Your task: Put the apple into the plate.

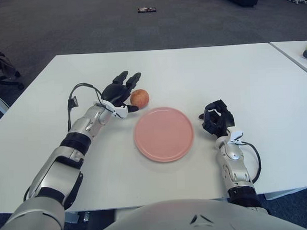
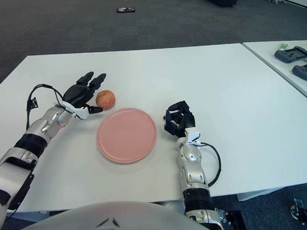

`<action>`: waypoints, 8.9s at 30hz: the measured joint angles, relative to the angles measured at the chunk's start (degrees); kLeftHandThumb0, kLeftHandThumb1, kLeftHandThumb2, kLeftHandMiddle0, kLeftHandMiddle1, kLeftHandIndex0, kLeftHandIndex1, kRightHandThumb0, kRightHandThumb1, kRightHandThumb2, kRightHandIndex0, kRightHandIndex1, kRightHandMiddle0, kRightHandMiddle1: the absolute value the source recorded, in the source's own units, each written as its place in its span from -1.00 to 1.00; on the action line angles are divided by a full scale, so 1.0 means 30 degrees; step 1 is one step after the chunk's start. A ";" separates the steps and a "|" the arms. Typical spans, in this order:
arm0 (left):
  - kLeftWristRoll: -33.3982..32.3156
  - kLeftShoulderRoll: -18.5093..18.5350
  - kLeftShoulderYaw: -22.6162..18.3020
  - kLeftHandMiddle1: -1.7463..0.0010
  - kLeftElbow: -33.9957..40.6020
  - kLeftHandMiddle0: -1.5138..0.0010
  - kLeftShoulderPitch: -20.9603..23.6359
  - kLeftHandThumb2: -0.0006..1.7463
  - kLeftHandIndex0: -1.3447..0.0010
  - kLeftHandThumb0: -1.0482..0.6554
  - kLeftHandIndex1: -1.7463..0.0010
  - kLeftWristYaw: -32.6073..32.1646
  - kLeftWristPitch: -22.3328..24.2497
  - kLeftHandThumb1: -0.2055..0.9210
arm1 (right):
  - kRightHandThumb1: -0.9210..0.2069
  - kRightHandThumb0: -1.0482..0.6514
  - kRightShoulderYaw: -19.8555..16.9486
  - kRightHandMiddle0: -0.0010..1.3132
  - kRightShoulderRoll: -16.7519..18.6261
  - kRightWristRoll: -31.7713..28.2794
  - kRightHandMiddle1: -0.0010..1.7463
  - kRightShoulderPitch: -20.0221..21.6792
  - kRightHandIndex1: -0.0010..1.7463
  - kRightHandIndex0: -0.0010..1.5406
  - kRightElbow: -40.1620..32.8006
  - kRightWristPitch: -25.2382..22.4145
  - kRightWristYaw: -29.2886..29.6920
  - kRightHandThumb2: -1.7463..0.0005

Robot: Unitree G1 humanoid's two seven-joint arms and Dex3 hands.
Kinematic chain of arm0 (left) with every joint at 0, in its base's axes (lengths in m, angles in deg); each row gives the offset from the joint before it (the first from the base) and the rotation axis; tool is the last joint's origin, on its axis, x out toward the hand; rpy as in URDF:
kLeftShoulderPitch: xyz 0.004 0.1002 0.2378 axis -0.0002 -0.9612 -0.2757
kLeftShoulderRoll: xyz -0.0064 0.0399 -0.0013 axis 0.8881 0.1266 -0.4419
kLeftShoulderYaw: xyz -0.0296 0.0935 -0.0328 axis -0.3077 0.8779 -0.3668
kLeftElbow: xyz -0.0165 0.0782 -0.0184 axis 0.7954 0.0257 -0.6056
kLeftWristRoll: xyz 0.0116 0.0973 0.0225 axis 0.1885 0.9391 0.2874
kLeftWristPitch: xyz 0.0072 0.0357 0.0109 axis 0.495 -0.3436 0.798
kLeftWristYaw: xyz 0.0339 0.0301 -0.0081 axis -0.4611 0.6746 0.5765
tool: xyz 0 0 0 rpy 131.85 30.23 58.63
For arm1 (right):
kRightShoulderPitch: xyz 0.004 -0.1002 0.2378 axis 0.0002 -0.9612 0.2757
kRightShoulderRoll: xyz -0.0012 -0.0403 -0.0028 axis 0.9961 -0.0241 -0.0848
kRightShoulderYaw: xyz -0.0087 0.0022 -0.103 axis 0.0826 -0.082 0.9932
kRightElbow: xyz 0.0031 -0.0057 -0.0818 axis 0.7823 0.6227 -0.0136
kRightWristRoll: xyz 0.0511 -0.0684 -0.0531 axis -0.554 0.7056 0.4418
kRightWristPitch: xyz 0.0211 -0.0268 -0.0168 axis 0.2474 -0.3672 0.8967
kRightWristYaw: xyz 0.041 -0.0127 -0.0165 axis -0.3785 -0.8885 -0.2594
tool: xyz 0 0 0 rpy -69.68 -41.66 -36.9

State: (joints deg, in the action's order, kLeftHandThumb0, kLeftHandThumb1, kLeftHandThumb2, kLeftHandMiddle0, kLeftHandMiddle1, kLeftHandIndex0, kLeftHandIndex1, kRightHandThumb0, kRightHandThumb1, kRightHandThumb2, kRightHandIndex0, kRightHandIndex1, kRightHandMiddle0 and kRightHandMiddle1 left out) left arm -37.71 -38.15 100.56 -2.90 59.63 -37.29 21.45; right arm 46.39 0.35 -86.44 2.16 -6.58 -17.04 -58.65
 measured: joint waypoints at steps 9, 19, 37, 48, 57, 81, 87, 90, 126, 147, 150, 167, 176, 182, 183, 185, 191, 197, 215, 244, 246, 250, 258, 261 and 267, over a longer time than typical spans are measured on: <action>0.0401 -0.0838 0.1396 1.00 -0.3519 1.00 0.2108 -0.23 1.00 -1.00 1.00 -0.0204 0.0461 0.42 | -0.35 -0.24 0.0029 -0.36 0.0003 -0.0003 1.00 -0.0112 0.58 -0.23 -0.0078 0.0107 -0.0046 -0.18; 0.0690 -0.1360 0.2897 1.00 -0.5771 1.00 0.3519 -0.21 1.00 -0.99 1.00 -0.0075 0.0830 0.43 | -0.35 -0.24 0.0111 -0.36 0.0009 0.0058 1.00 -0.0233 0.55 -0.19 -0.0238 0.0116 -0.0024 -0.18; 0.1067 -0.1910 0.4460 1.00 -0.7833 1.00 0.5158 -0.06 0.99 -0.88 0.85 -0.0031 0.0963 0.33 | -0.38 -0.24 0.0219 -0.38 0.0023 0.0072 1.00 -0.0649 0.53 -0.19 -0.0702 0.0033 0.0012 -0.15; 0.1067 -0.2303 0.4842 1.00 -0.8184 1.00 0.6017 -0.11 1.00 -0.91 0.77 -0.0017 0.0456 0.41 | -0.38 -0.24 0.0231 -0.37 0.0017 0.0062 1.00 -0.0734 0.53 -0.19 -0.0733 0.0140 -0.0055 -0.16; 0.1201 -0.2617 0.5550 1.00 -0.8683 1.00 0.6336 -0.11 1.00 -0.89 0.71 0.0213 0.0089 0.42 | -0.35 -0.25 0.0225 -0.36 0.0020 0.0060 1.00 -0.0781 0.53 -0.18 -0.0729 0.0272 -0.0049 -0.18; 0.2389 -0.3379 0.7599 1.00 -0.9413 1.00 0.7763 -0.17 1.00 -0.91 0.68 0.0870 -0.0217 0.59 | -0.36 -0.24 0.0222 -0.36 0.0047 0.0141 1.00 -0.0799 0.61 -0.21 -0.0901 -0.0054 0.0430 -0.17; 0.2750 -0.3557 0.8009 1.00 -0.9572 1.00 0.7893 -0.16 1.00 -0.91 0.54 0.0902 -0.0271 0.63 | -0.37 -0.24 0.0236 -0.37 0.0044 0.0123 1.00 -0.0816 0.57 -0.19 -0.0909 -0.0040 0.0419 -0.16; 0.2762 -0.3719 0.8089 1.00 -0.9732 1.00 0.7925 -0.17 1.00 -0.91 0.51 0.1139 -0.0163 0.65 | -0.37 -0.24 0.0234 -0.37 0.0045 0.0099 1.00 -0.0819 0.56 -0.19 -0.0912 -0.0039 0.0410 -0.16; 0.2791 -0.4384 0.8214 1.00 -1.1179 1.00 0.8295 -0.27 1.00 -0.98 1.00 0.2255 0.3928 0.73 | -0.38 -0.24 0.0219 -0.38 0.0083 0.0068 1.00 -0.1523 0.49 -0.17 -0.1747 -0.0167 0.0424 -0.15; 0.0429 -0.4391 0.6025 1.00 -1.1247 1.00 0.7665 -0.21 1.00 -0.90 1.00 0.2738 0.4424 0.60 | -0.31 -0.25 0.0151 -0.33 0.0091 0.0041 1.00 -0.1702 0.49 -0.15 -0.2048 -0.0384 0.0481 -0.21; -0.0399 -0.4390 0.5191 1.00 -1.1237 1.00 0.7512 -0.13 1.00 -0.86 1.00 0.3098 0.4519 0.50 | -0.30 -0.25 0.0125 -0.33 0.0085 0.0048 1.00 -0.1715 0.49 -0.15 -0.2061 -0.0385 0.0483 -0.22; -0.5473 -0.4291 -0.0124 -0.69 -1.0938 0.87 0.6722 0.34 0.98 -0.53 -0.71 0.4724 0.5436 -0.12 | -0.29 -0.26 0.0001 -0.31 -0.0016 0.0065 1.00 -0.1724 0.50 -0.14 -0.2068 -0.0381 0.0462 -0.23; -0.7752 -0.4115 -0.2541 -0.98 -1.0792 0.10 0.6278 0.42 0.23 -0.33 -0.99 0.5093 0.5630 0.00 | -0.28 -0.26 -0.0107 -0.31 -0.0065 0.0096 1.00 -0.1723 0.50 -0.14 -0.2067 -0.0382 0.0463 -0.24; -0.8351 -0.4134 -0.3337 -1.00 -1.0752 -0.34 0.6181 0.52 0.09 -0.34 -1.00 0.5400 0.5621 -0.10 | -0.28 -0.26 -0.0103 -0.31 -0.0072 0.0130 1.00 -0.1723 0.51 -0.14 -0.2068 -0.0384 0.0469 -0.24; -0.8594 -0.4128 -0.3590 -1.00 -1.0740 -0.42 0.6133 0.55 0.06 -0.35 -1.00 0.5509 0.5624 -0.14 | -0.27 -0.26 -0.0103 -0.31 -0.0072 0.0149 1.00 -0.1722 0.51 -0.14 -0.2067 -0.0384 0.0477 -0.24; -0.9115 -0.4105 -0.4151 -1.00 -1.0727 -0.49 0.6008 0.58 0.04 -0.35 -1.00 0.5773 0.5647 -0.17 | -0.27 -0.26 -0.0102 -0.31 -0.0073 0.0196 1.00 -0.1722 0.51 -0.14 -0.2068 -0.0384 0.0497 -0.24; -1.0559 -0.4135 -0.5619 -1.00 -1.0714 -0.64 0.5857 0.64 -0.01 -0.36 -1.00 0.6356 0.6111 -0.24 | -0.26 -0.26 -0.0151 -0.30 -0.0128 0.0258 1.00 -0.1724 0.51 -0.14 -0.2070 -0.0404 0.0621 -0.25; -1.1602 -0.4240 -0.6760 -1.00 -1.0694 -0.71 0.5763 0.69 -0.06 -0.38 -1.00 0.6929 0.6367 -0.30 | -0.26 -0.26 -0.0173 -0.30 -0.0143 0.0323 1.00 -0.1722 0.51 -0.14 -0.2108 -0.0518 0.0746 -0.25; -1.1973 -0.4526 -0.7412 -1.00 -1.0601 -0.78 0.5758 0.80 -0.16 -0.42 -1.00 0.6907 0.6845 -0.44 | -0.30 -0.25 -0.0228 -0.33 -0.0165 0.0658 1.00 -0.1709 0.50 -0.14 -0.2118 -0.0572 0.0961 -0.22; -1.3168 -0.5080 -0.8426 -1.00 -1.0450 -0.78 0.5829 0.77 -0.13 -0.41 -1.00 0.7443 0.5670 -0.41 | -0.29 -0.26 -0.0379 -0.32 -0.0106 0.0581 1.00 -0.1652 0.51 -0.14 -0.2111 -0.0543 0.0820 -0.23; -1.3347 -0.5123 -0.8625 -1.00 -1.0329 -0.78 0.5829 0.77 -0.13 -0.41 -1.00 0.7592 0.5329 -0.40 | -0.29 -0.26 -0.0378 -0.32 -0.0086 0.0576 1.00 -0.1636 0.51 -0.14 -0.2108 -0.0543 0.0816 -0.23; -1.4002 -0.5190 -0.9081 -1.00 -0.9923 -0.77 0.5830 0.76 -0.12 -0.41 -1.00 0.8030 0.4632 -0.39 | -0.30 -0.25 -0.0381 -0.32 -0.0023 0.0517 1.00 -0.1620 0.51 -0.15 -0.2101 -0.0535 0.0797 -0.22; -1.4938 -0.5265 -0.9526 -1.00 -0.8454 -0.77 0.5833 0.76 -0.12 -0.41 -1.00 0.9197 0.3156 -0.39 | -0.31 -0.25 -0.0376 -0.33 -0.0012 0.0422 1.00 -0.1596 0.51 -0.15 -0.1886 -0.0167 0.0683 -0.21; -1.5128 -0.5330 -0.9536 -1.00 -0.7859 -0.77 0.5805 0.76 -0.12 -0.41 -1.00 0.9396 0.2640 -0.39 | -0.31 -0.25 -0.0378 -0.33 -0.0015 0.0305 1.00 -0.1580 0.51 -0.15 -0.1761 0.0032 0.0588 -0.21; -1.5398 -0.5541 -0.9336 -1.00 -0.5374 -0.78 0.5140 0.77 -0.13 -0.41 -1.00 0.9770 0.2007 -0.39 | -0.34 -0.25 -0.0374 -0.35 -0.0013 0.0226 1.00 -0.1493 0.51 -0.16 -0.1633 0.0119 0.0545 -0.19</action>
State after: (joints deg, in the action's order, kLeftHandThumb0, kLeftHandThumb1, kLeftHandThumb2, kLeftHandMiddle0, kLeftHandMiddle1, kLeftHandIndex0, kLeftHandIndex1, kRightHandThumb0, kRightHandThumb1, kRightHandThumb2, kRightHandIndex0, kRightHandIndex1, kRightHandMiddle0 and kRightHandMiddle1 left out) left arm -83.90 -54.78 72.55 -19.02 75.05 -7.98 27.47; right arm 45.27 0.31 -85.76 -2.31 -11.48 -16.68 -57.01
